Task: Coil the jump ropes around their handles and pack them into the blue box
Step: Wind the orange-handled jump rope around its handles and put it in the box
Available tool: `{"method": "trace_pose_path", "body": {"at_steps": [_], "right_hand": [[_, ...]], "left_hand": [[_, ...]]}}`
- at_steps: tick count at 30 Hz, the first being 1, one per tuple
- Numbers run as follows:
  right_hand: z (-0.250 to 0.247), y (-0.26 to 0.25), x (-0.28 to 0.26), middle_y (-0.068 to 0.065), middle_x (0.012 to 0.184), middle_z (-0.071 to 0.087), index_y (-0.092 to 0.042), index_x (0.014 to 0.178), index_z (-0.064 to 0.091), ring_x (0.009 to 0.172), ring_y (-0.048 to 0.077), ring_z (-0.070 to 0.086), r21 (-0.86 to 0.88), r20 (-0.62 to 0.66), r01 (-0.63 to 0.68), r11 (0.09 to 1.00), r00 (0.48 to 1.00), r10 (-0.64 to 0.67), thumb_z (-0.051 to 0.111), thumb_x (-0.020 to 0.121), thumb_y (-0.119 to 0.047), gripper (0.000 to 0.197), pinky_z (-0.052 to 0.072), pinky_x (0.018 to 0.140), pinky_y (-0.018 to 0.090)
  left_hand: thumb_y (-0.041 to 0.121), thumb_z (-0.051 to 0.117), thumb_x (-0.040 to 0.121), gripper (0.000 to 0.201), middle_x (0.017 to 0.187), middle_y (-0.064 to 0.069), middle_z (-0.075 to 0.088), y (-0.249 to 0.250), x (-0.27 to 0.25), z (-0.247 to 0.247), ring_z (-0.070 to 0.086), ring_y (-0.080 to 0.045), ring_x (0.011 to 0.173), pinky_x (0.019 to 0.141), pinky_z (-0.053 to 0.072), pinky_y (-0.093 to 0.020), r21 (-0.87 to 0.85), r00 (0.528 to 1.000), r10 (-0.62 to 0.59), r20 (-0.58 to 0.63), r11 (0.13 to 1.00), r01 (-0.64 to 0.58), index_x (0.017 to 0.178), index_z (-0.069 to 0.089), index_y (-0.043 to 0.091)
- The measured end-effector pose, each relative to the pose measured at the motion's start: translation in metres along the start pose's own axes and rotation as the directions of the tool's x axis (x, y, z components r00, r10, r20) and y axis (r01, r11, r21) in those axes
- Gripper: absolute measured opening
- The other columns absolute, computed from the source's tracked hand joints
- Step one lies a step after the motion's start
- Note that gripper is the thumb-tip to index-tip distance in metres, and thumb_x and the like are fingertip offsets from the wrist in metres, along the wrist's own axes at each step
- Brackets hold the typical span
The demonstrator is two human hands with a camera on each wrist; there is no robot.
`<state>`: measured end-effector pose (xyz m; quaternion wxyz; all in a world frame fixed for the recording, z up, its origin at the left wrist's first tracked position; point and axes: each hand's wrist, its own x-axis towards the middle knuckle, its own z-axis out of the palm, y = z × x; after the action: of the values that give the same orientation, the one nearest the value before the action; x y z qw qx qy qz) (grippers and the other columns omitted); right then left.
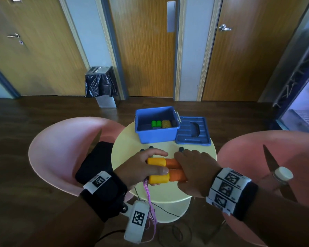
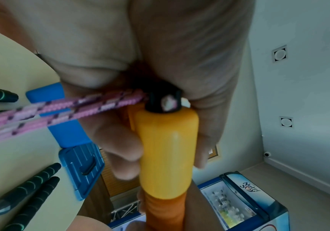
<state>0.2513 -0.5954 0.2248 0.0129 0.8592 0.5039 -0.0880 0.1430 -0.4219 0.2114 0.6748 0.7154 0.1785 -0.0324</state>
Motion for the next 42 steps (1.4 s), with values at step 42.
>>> {"method": "trace_pose_path", "body": {"at_steps": [42], "right_hand": [[0.012, 0.022, -0.001, 0.014, 0.069, 0.048, -0.003, 0.097, 0.056, 0.056, 0.026, 0.046, 0.822, 0.225, -0.065, -0.566, 0.950, 0.218, 0.060, 0.053, -0.021, 0.047, 0.038, 0.055, 0.031]], "left_hand": [[0.023, 0.041, 0.103, 0.048, 0.051, 0.003, 0.025, 0.007, 0.016, 0.077, 0.017, -0.012, 0.047, 0.045, 0.012, -0.024, -0.158, 0.990, 0.061, -0.130, 0.984, -0.081, 0.058, 0.059, 0.022]]}}
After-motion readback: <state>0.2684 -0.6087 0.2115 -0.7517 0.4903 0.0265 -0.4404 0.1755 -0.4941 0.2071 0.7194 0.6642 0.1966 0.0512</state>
